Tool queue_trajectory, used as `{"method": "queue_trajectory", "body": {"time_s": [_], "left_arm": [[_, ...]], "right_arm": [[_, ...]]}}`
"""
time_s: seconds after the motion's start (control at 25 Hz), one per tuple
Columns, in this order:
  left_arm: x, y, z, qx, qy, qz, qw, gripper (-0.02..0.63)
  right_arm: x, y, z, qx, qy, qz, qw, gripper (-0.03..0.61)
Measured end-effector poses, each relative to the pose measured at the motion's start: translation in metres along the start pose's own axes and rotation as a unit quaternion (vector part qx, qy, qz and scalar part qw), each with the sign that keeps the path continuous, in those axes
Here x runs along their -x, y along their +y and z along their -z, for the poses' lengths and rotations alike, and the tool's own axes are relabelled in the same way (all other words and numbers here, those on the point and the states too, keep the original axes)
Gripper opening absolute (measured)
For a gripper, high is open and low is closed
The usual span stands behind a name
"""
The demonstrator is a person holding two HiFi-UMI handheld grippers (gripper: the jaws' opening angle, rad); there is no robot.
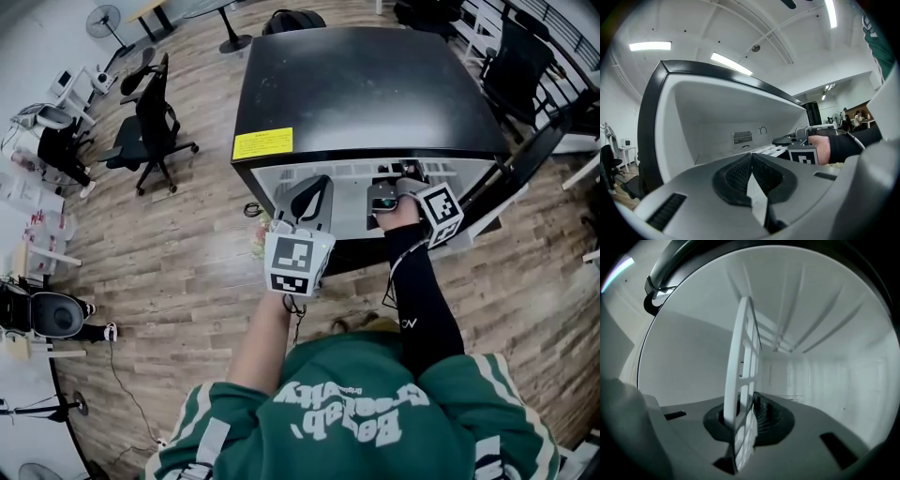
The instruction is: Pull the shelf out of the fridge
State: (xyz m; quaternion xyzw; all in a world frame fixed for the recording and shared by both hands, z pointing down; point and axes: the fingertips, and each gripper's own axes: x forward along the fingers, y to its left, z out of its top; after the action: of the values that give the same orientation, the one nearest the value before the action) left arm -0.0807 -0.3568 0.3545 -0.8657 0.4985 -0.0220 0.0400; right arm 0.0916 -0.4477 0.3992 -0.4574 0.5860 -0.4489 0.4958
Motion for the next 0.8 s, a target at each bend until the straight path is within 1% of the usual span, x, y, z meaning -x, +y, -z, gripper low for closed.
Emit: {"method": "queue_trajectory", "body": {"time_s": [0.24, 0.8], "left_arm": [[0.005, 0.004, 0.003, 0.001, 0.003, -0.004, 1.0000, 0.017], [0.013, 0.003, 0.002, -0.005, 0.008, -0.003, 1.0000, 0.017]], "right_arm": [[0.000, -0.001, 0.001, -0.007, -0.007, -0.003, 1.000, 0.049], [-0.001, 0.000, 0.002, 0.002, 0.016, 0.006, 1.000, 0.048]]}}
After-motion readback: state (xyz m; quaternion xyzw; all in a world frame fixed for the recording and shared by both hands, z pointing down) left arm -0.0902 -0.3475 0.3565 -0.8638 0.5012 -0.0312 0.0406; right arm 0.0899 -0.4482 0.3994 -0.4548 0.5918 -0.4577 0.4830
